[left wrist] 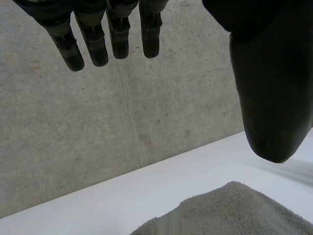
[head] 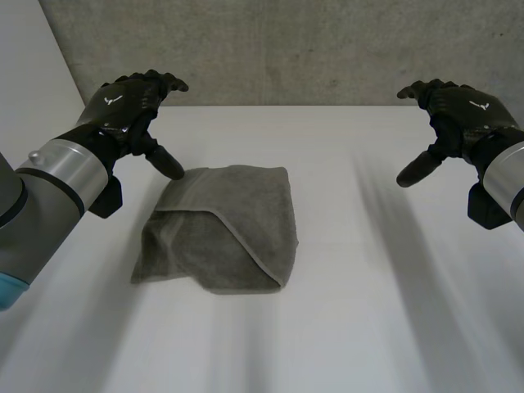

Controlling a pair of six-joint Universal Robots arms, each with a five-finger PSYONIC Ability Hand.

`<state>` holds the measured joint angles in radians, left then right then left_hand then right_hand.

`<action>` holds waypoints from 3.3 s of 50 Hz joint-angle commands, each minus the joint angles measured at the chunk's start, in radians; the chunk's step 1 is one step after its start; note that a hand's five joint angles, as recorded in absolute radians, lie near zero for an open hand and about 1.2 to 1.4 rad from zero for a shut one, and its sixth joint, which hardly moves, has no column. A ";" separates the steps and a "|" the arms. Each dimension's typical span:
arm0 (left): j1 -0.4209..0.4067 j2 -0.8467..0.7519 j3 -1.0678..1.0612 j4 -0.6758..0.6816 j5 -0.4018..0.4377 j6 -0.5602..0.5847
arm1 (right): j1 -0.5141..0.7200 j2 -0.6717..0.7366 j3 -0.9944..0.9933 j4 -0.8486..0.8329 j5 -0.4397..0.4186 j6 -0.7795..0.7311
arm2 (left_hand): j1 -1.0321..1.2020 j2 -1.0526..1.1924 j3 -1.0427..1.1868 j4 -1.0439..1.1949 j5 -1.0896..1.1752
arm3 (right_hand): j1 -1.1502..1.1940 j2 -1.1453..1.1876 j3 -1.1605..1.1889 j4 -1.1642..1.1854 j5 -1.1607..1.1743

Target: Fold the towel.

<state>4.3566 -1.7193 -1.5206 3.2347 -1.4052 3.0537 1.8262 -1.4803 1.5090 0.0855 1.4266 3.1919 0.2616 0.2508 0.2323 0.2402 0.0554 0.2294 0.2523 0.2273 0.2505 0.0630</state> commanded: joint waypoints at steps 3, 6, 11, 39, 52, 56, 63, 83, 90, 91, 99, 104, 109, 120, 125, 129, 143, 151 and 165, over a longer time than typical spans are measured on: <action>0.006 -0.029 -0.012 0.048 0.055 0.060 | 0.002 -0.005 0.132 -0.121 -0.044 0.308 | -0.031 -0.020 -0.058 -0.066 0.001 | -0.055 -0.078 -0.053 -0.076 -0.063; 0.017 -0.107 -0.010 0.048 0.138 0.152 | 0.016 0.005 0.167 -0.122 -0.092 0.293 | -0.030 -0.020 -0.058 -0.066 0.001 | -0.055 -0.078 -0.053 -0.076 -0.063; 0.031 -0.203 -0.006 0.050 0.193 0.296 | 0.117 0.115 0.163 -0.127 -0.121 0.225 | -0.028 -0.017 -0.058 -0.066 0.004 | -0.055 -0.078 -0.053 -0.076 -0.063; 0.024 -0.490 0.237 0.042 0.196 0.451 | 0.413 0.761 -0.361 -0.122 0.074 -0.038 | 1.115 1.125 -0.058 -0.066 1.146 | 1.038 1.015 -0.053 -0.076 1.030; 0.037 -0.192 0.221 0.048 0.192 0.087 | 0.320 0.484 -0.409 -0.084 -0.090 -0.027 | 1.135 1.145 -0.058 -0.066 1.166 | 1.167 1.144 -0.053 -0.076 1.159; 0.052 -0.112 0.246 0.048 0.189 0.002 | 0.210 0.339 -0.547 0.000 -0.147 -0.024 | 1.135 1.145 -0.058 -0.066 1.166 | 1.167 1.144 -0.053 -0.076 1.159; 0.064 0.130 0.264 0.056 0.155 -0.228 | 0.142 0.279 -0.762 0.126 -0.299 0.036 | 1.135 1.145 -0.058 -0.066 1.166 | 1.167 1.144 -0.053 -0.076 1.159; 0.066 0.000 -0.180 0.204 0.153 -0.020 | 0.173 0.310 -0.250 0.113 -0.191 -0.248 | 1.135 1.145 -0.058 -0.066 1.166 | -0.055 -0.078 -0.053 -0.076 -0.063; 0.133 -0.075 -0.168 0.246 0.144 0.056 | 0.180 0.179 0.036 -0.024 -0.141 -0.231 | 1.135 1.145 -0.058 -0.066 1.166 | -0.055 -0.078 -0.053 -0.076 -0.063; 0.133 -0.075 -0.168 0.246 0.144 0.056 | 0.180 0.154 0.101 -0.073 -0.135 -0.222 | 1.135 1.145 -0.058 -0.066 1.166 | -0.055 -0.078 -0.053 -0.076 -0.063; 0.172 -0.077 -0.113 0.241 0.094 0.056 | 0.165 0.144 0.269 -0.188 -0.080 -0.201 | 1.135 1.145 -0.058 -0.066 1.166 | -0.055 -0.078 -0.053 -0.076 -0.063; 0.205 -0.080 -0.085 0.240 0.058 0.066 | 0.153 0.189 0.270 -0.193 -0.066 -0.213 | 1.135 1.145 -0.058 -0.066 1.166 | -0.055 -0.078 -0.053 -0.076 -0.063; 0.267 -0.085 -0.090 0.240 0.038 0.095 | 0.140 0.259 0.240 -0.191 -0.066 -0.213 | 1.135 1.145 -0.058 -0.066 1.166 | -0.055 -0.078 -0.053 -0.076 -0.063; 0.351 -0.080 -0.122 0.238 0.043 0.131 | 0.176 0.413 0.091 -0.208 -0.048 -0.121 | 1.135 1.145 -0.058 -0.066 1.166 | -0.050 -0.073 -0.053 -0.076 -0.059; 0.351 -0.075 -0.131 0.238 0.043 0.129 | 0.209 0.514 -0.009 -0.205 -0.038 -0.047 | 1.135 1.145 -0.058 -0.066 1.166 | -0.039 -0.062 -0.053 -0.076 -0.047; 0.351 -0.074 -0.138 0.238 0.043 0.129 | 0.216 0.549 -0.050 -0.205 -0.034 0.018 | 1.135 1.145 -0.058 -0.066 1.166 | 0.031 0.008 -0.053 -0.076 0.023; 0.347 -0.068 -0.151 0.238 0.048 0.131 | 0.242 0.696 -0.234 -0.205 -0.041 0.154 | 1.135 1.145 -0.058 -0.066 1.166 | 0.604 0.581 -0.053 -0.076 0.596; 0.343 -0.060 -0.164 0.240 0.051 0.132 | 0.240 0.715 -0.263 -0.208 -0.067 0.166 | 1.135 1.145 -0.058 -0.066 1.166 | 1.167 1.144 -0.053 -0.076 1.159; 0.334 -0.014 -0.193 0.252 0.052 0.132 | 0.150 0.575 -0.135 -0.193 -0.161 0.122 | 1.135 1.145 -0.058 -0.066 1.166 | 1.167 1.144 -0.053 -0.076 1.159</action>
<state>4.6965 -1.7516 -1.7014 3.4800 -1.3519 3.1856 2.0016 -0.8491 1.3081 -0.1065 1.3070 3.3372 1.3027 1.3080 0.2323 0.2402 1.1519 1.3308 1.3044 0.2273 0.2505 1.1680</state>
